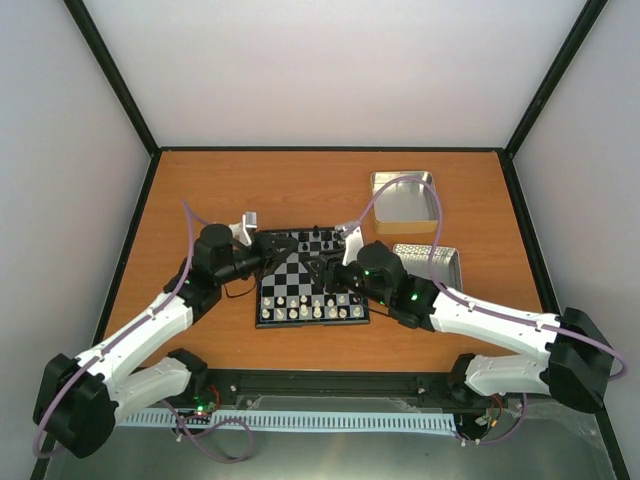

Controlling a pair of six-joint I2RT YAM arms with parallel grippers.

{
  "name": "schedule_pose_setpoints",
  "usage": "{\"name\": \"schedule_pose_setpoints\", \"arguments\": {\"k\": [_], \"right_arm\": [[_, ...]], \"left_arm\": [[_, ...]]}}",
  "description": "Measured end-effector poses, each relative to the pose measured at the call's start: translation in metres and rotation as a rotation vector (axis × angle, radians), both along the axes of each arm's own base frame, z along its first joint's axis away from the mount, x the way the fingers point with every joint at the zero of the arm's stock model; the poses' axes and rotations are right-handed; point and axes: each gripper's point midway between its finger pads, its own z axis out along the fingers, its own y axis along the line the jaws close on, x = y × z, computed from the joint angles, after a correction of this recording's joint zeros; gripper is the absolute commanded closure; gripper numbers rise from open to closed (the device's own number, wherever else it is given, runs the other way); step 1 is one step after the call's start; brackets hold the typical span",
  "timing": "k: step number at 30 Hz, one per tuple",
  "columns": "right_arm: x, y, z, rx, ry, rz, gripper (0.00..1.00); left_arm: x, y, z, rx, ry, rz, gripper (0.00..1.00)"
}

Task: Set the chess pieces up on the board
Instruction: Place the chess piece on the chessboard.

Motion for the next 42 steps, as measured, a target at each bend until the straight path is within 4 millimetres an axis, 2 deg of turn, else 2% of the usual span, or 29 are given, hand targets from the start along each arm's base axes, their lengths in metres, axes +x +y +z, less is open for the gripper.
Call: {"name": "schedule_pose_setpoints", "arguments": {"k": [5,11,15,19,23,27,30,37,42], "right_arm": [[0.002,0.0,0.025,0.088,-0.04,-0.015,0.43],[0.006,0.0,0.03,0.118,-0.039,-0.038,0.44],[0.01,0.008,0.03,0.101,-0.037,-0.031,0.44],[0.013,0.016,0.039,0.08,-0.06,-0.023,0.45],[0.014,0.024,0.047,0.051,-0.086,-0.027,0.52],[0.016,0.028,0.04,-0.005,-0.101,-0.04,0.6],[0.015,0.028,0.033,-0.039,-0.108,-0.044,0.61],[0.018,0.025,0.033,-0.068,-0.141,-0.057,0.62],[0.022,0.031,0.026,-0.102,-0.144,-0.059,0.65]], "left_arm": [[-0.004,0.001,0.011,-0.106,0.061,0.03,0.87],[-0.006,0.002,0.027,-0.199,0.089,0.051,0.88],[-0.006,0.003,0.028,-0.218,0.115,0.059,0.87],[-0.005,0.003,0.027,-0.225,0.126,0.07,0.87],[-0.004,0.004,0.027,-0.229,0.131,0.08,0.87],[-0.003,0.004,0.027,-0.231,0.135,0.084,0.87],[-0.003,0.004,0.026,-0.23,0.137,0.085,0.87],[-0.002,0.004,0.025,-0.234,0.143,0.086,0.87],[-0.001,0.005,0.025,-0.236,0.144,0.092,0.87]]}}
